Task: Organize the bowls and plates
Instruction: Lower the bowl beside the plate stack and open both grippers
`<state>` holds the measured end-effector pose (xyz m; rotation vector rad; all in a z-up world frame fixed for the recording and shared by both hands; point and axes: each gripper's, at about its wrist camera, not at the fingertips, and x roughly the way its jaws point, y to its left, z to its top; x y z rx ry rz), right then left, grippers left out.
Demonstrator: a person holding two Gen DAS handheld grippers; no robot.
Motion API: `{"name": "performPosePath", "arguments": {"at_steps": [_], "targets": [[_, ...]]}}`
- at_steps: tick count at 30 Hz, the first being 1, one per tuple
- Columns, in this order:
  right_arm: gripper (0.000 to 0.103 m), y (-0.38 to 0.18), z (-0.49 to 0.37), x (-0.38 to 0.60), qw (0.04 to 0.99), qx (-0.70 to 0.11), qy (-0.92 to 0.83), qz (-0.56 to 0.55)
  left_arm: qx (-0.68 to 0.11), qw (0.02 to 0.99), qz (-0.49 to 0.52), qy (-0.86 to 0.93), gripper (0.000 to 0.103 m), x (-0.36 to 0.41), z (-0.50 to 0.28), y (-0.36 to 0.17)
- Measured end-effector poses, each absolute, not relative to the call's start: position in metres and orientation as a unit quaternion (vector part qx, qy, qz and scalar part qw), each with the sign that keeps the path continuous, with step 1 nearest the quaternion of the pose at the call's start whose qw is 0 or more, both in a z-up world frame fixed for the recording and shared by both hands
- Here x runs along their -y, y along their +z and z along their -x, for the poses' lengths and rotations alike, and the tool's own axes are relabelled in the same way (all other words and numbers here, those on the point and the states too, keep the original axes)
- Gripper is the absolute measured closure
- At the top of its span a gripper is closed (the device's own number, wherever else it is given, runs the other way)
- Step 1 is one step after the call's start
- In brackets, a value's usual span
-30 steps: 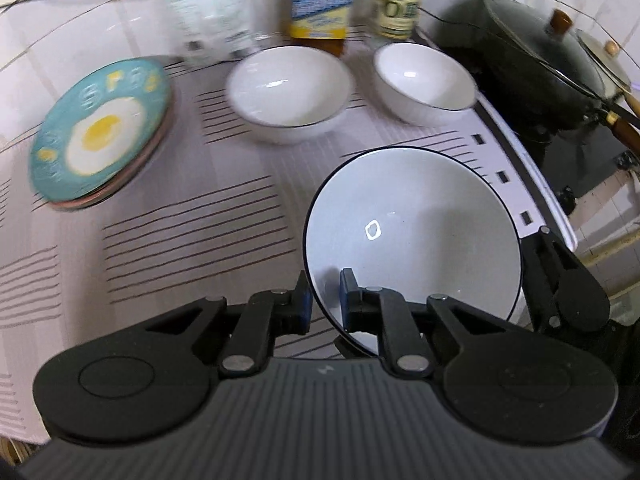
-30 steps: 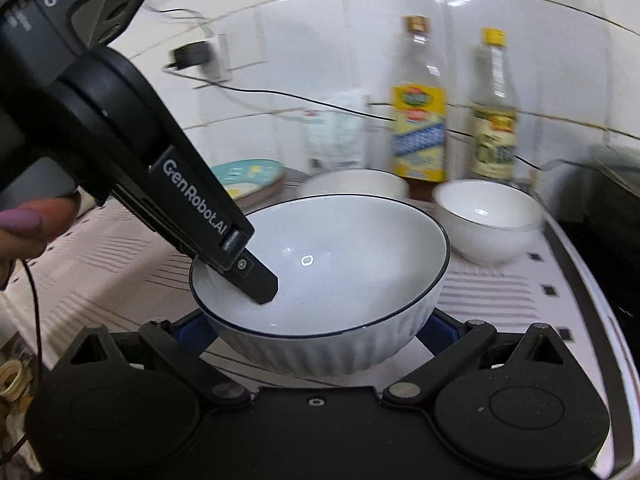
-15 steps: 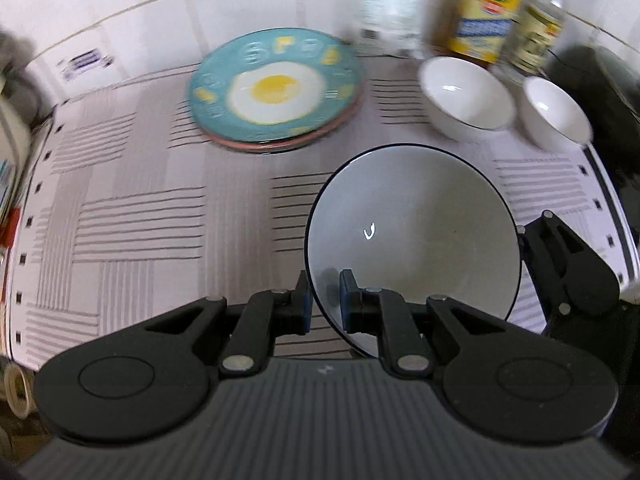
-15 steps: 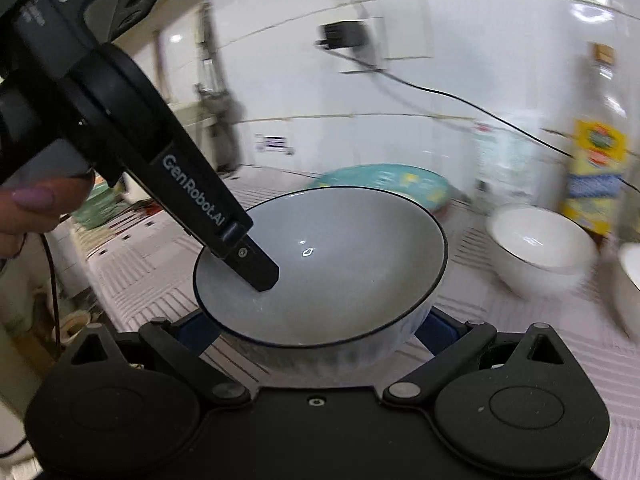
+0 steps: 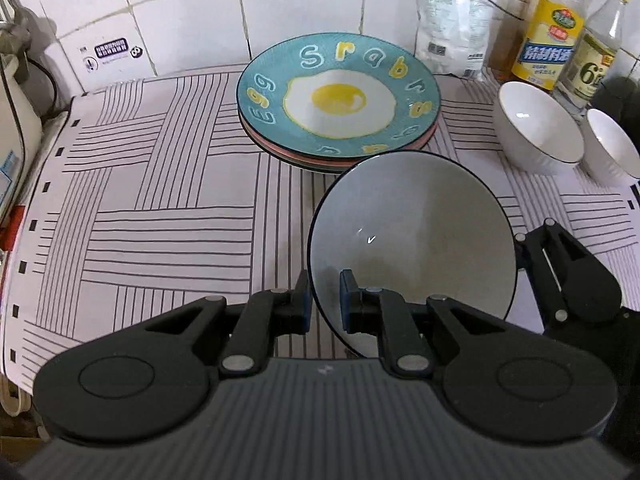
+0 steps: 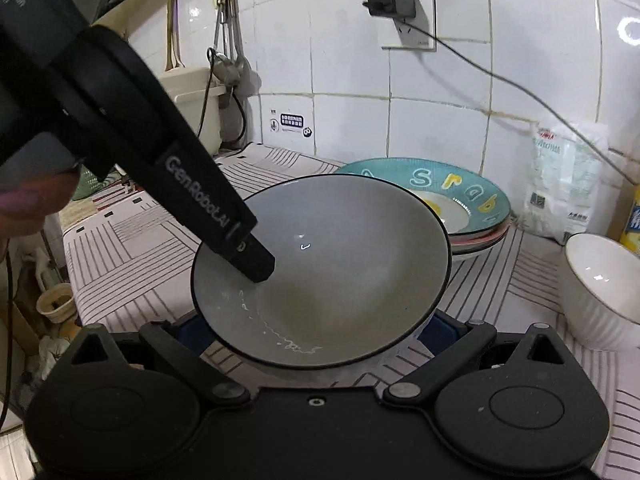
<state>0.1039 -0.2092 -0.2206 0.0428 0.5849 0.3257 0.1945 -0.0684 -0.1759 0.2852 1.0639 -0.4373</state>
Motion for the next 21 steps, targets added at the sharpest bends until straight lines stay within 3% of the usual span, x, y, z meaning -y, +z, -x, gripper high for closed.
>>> {"name": "performPosePath", "arguments": {"at_steps": [12,21], "targets": [[0.001,-0.237,-0.135,0.2,0.93,-0.337,0.144,-0.01,-0.532,0.816,-0.139,-0.179,0.09,0.074,-0.212,-0.199],[0.001,-0.216,-0.096,0.222,0.935,-0.333,0.12,-0.019,-0.517,0.818,-0.197,-0.156,0.077,0.086,-0.192,-0.173]]}}
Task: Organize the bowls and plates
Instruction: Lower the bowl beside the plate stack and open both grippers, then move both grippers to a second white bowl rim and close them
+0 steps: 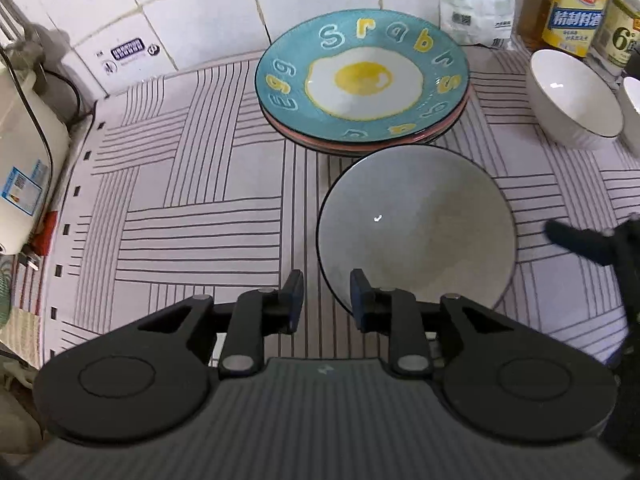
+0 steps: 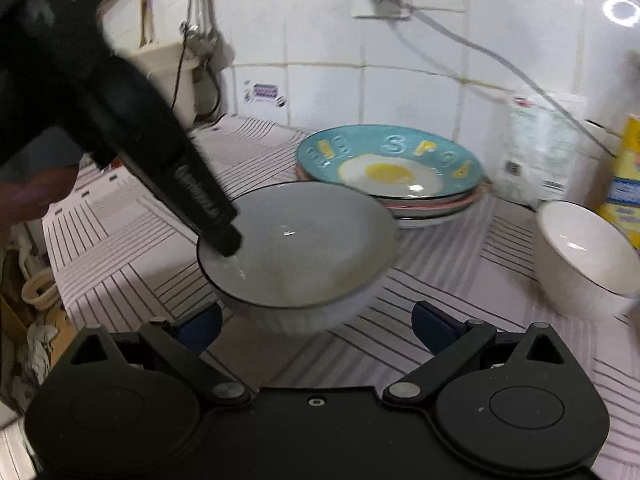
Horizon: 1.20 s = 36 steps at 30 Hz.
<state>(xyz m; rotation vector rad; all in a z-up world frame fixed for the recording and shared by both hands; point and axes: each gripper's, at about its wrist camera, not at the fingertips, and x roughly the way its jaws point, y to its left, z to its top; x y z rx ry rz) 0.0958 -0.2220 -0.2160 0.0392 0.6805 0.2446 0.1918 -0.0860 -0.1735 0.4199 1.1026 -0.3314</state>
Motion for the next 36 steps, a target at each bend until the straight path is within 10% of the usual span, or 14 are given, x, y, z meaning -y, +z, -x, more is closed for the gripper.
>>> {"name": "performPosePath", "arguments": {"at_steps": [25,36], "targets": [[0.008,-0.112,-0.025,0.368,0.95,-0.246,0.002,-0.191,-0.496,0.825,-0.157,-0.22,0.048,0.175,-0.163,-0.085],[0.028,-0.154,-0.054,0.402,0.938,-0.251,-0.046,-0.233,-0.493,0.829,-0.141,-0.222,0.046,0.226,-0.185,-0.12]]}}
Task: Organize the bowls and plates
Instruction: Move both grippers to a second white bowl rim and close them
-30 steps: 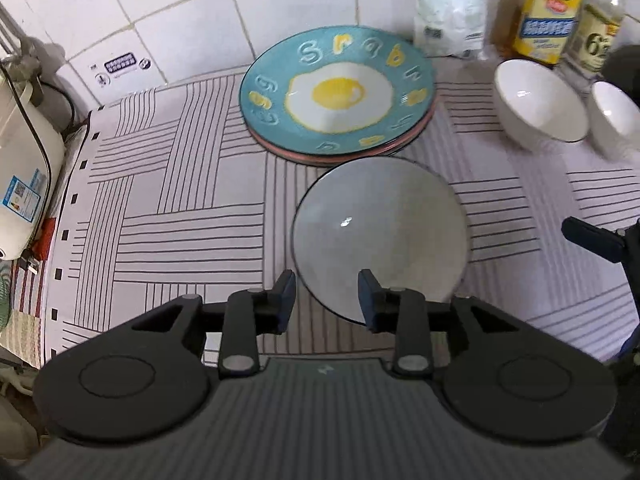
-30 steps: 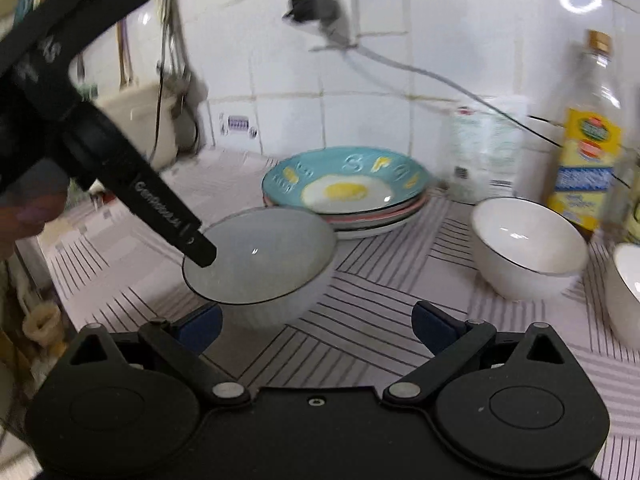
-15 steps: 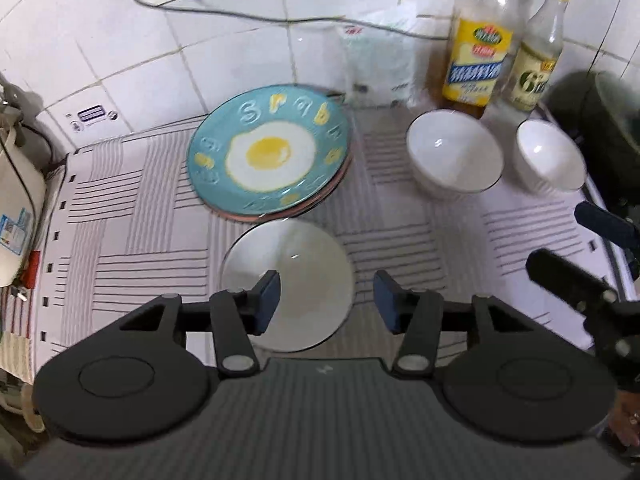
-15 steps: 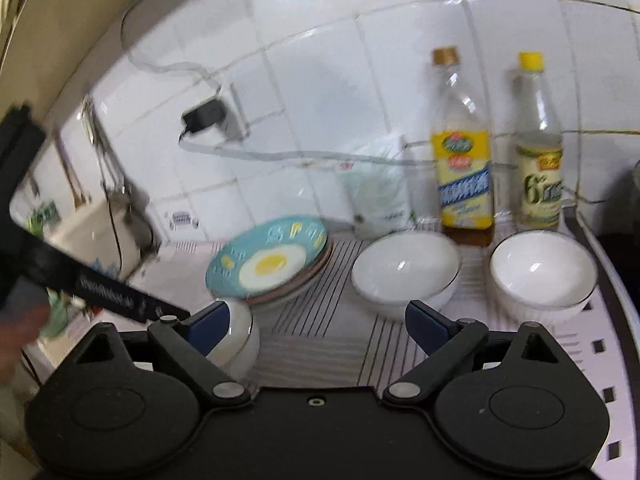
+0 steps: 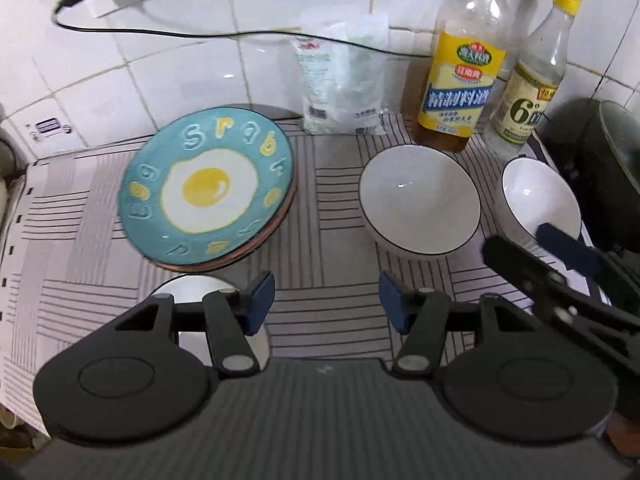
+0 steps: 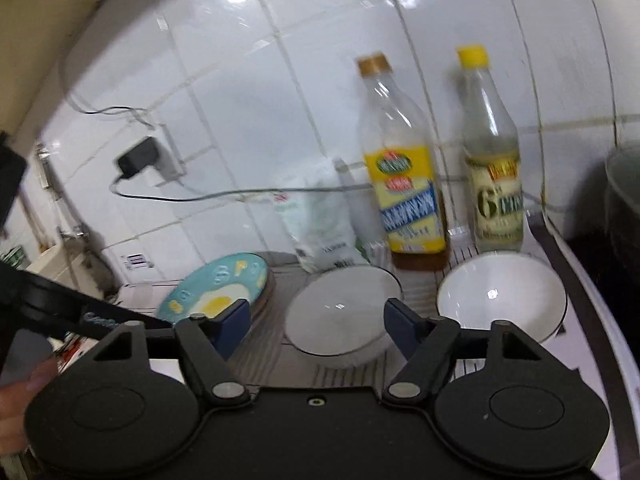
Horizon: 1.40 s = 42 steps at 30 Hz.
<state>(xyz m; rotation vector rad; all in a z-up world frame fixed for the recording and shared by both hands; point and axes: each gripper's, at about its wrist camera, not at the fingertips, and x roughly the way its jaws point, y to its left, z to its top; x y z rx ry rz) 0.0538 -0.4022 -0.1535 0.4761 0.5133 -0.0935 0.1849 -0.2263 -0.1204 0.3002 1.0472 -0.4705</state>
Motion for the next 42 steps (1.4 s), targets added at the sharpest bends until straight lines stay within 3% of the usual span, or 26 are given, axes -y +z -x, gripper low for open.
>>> {"name": "performPosePath", "arguments": {"at_steps": [5,22,26,30,33,42], "targets": [[0.032,-0.179,-0.07,0.414,0.92,-0.268,-0.068,-0.276,-0.497,0.826,-0.138,-0.227,0.046,0.24,-0.194,-0.13],[0.033,-0.21,-0.102,0.424,0.884,-0.309,-0.125,-0.328,-0.496,0.839,-0.098,-0.201,0.05,0.267,-0.239,-0.178],[0.04,-0.223,-0.107,0.415,0.883,-0.317,-0.146,-0.313,-0.512,0.828,-0.088,-0.209,0.058,0.269,-0.249,-0.191],[0.051,-0.235,-0.111,0.416,0.871,-0.322,-0.158,-0.337,-0.511,0.822,-0.081,-0.238,0.082,0.272,-0.248,-0.195],[0.063,-0.24,-0.112,0.421,0.861,-0.318,-0.161,-0.363,-0.503,0.825,-0.08,-0.247,0.09,0.275,-0.245,-0.195],[0.074,-0.245,-0.119,0.421,0.846,-0.323,-0.178,-0.385,-0.504,0.826,-0.067,-0.245,0.092,0.275,-0.241,-0.196]]}}
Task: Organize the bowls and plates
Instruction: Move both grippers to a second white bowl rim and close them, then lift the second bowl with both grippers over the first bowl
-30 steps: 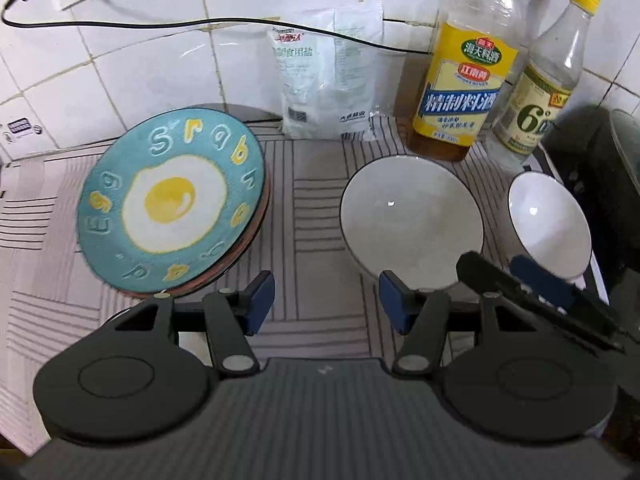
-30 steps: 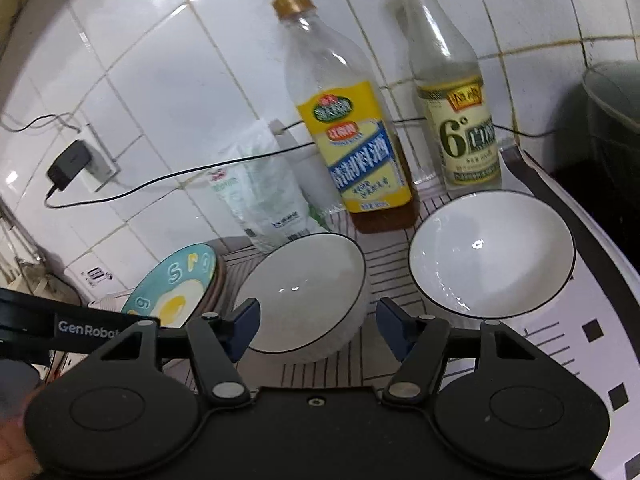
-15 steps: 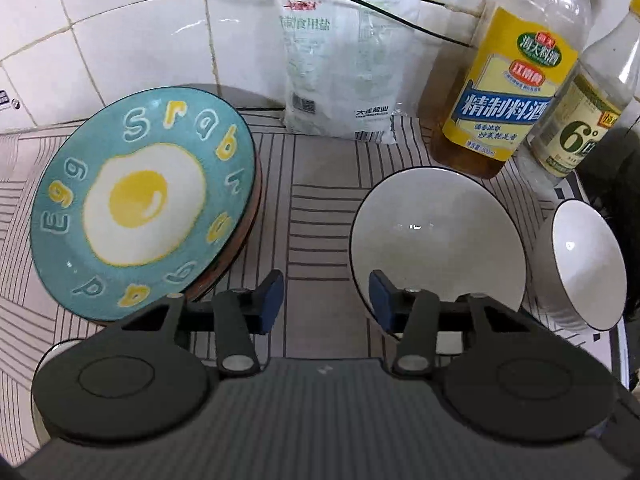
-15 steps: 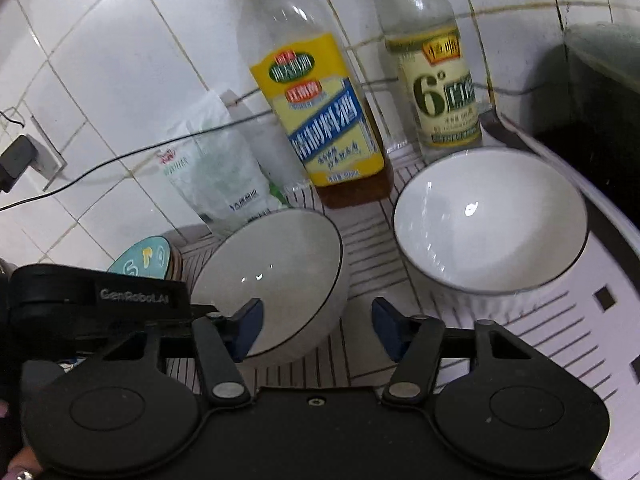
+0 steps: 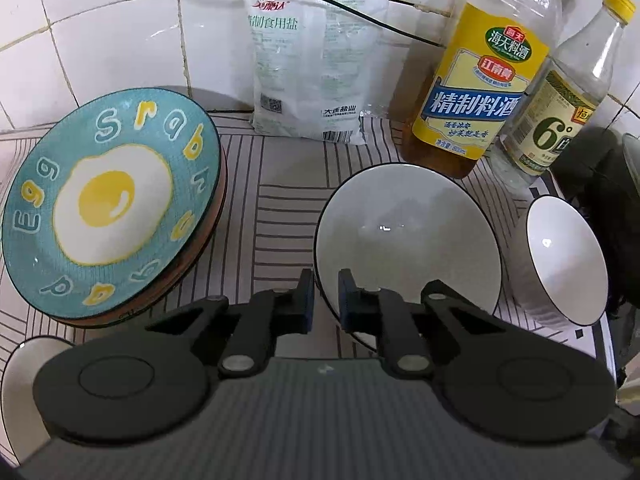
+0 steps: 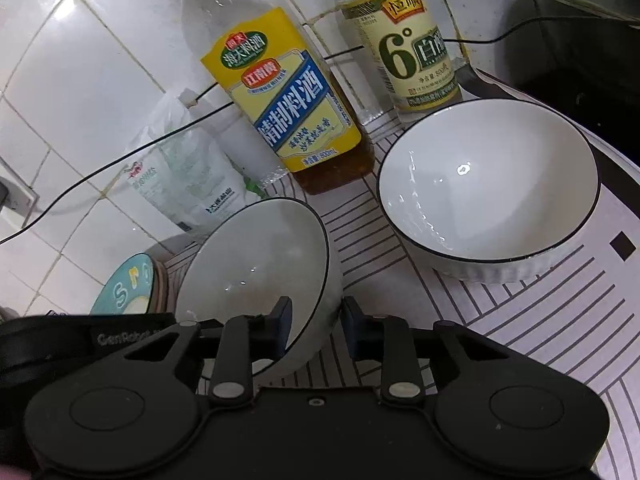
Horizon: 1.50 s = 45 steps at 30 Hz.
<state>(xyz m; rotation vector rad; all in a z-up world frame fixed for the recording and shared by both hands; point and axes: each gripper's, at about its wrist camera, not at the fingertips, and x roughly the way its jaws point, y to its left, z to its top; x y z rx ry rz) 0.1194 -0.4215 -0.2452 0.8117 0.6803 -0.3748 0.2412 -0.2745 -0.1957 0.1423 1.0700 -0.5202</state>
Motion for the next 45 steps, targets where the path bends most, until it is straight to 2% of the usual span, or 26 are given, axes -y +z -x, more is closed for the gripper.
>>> {"name": "performPosePath", "arguments": {"at_steps": [15,18,36,45], "targets": [[0.08,-0.247,-0.106,0.417,0.838,-0.328,-0.169,-0.401,-0.502,0.822,-0.089,-0.254,0.092,0.259,-0.217,-0.181],[0.08,-0.241,-0.1,0.412,0.841,-0.328,-0.161,-0.4,-0.503,0.818,-0.122,-0.252,0.091,0.256,-0.206,-0.174],[0.081,-0.185,-0.051,0.365,0.86,-0.318,-0.084,-0.39,-0.473,0.837,-0.133,-0.24,0.091,0.19,-0.142,-0.099],[0.08,-0.172,-0.032,0.334,0.857,-0.312,-0.052,-0.406,-0.468,0.845,-0.135,-0.22,0.091,0.155,-0.124,-0.08]]}}
